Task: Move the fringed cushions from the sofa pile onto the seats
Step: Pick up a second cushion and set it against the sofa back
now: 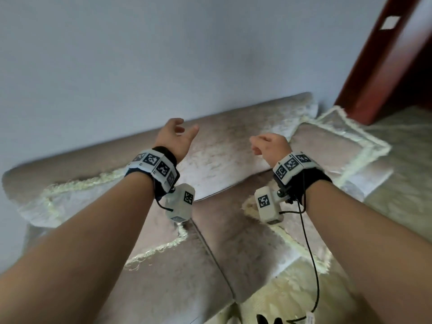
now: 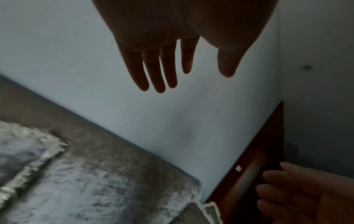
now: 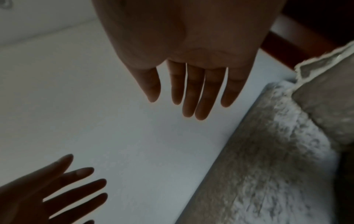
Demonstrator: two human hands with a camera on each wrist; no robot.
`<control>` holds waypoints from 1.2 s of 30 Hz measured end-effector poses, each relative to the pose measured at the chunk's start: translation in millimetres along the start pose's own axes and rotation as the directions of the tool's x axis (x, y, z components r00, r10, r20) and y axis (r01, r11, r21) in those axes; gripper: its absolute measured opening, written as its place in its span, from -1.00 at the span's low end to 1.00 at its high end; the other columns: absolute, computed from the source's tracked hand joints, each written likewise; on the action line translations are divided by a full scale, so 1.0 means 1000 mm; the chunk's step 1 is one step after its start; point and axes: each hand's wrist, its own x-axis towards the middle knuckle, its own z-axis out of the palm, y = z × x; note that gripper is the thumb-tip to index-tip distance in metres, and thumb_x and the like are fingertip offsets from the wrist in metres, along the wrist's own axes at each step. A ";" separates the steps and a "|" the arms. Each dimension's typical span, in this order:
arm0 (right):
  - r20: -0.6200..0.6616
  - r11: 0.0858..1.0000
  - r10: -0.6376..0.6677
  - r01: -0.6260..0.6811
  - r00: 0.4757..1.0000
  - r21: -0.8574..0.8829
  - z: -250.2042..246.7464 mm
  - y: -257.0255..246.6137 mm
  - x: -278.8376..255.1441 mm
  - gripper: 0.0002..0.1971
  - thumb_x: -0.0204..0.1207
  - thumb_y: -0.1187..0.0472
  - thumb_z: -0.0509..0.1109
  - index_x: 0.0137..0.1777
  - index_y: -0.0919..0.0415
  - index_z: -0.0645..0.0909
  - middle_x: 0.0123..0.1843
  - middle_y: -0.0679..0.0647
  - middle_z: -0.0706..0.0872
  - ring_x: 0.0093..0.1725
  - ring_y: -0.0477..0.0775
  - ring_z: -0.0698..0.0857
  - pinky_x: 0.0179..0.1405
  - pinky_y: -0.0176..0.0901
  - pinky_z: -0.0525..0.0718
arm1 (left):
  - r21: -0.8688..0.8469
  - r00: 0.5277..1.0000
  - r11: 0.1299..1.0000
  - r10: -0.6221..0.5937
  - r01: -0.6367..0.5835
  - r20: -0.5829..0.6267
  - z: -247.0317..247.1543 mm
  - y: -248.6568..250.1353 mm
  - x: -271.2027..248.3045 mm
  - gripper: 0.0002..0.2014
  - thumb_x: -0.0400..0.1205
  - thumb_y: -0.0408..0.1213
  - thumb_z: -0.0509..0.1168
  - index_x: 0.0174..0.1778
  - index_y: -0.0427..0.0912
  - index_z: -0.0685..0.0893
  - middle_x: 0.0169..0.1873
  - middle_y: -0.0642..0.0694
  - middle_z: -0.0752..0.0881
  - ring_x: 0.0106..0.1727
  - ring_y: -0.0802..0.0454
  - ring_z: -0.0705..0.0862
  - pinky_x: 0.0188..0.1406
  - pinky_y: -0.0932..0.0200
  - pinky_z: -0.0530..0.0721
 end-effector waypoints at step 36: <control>-0.201 0.979 0.139 -0.165 0.970 -0.120 -0.435 0.264 0.304 -0.79 0.63 0.01 0.35 -0.02 0.15 0.66 -0.26 -0.06 0.65 -0.21 -0.02 0.61 -0.34 -0.30 0.47 | -0.027 0.939 1.000 0.005 0.005 0.344 0.588 0.224 0.149 -0.41 0.76 0.11 0.31 0.65 -0.12 0.45 0.50 -0.13 0.64 0.42 -0.15 0.68 0.31 0.00 0.62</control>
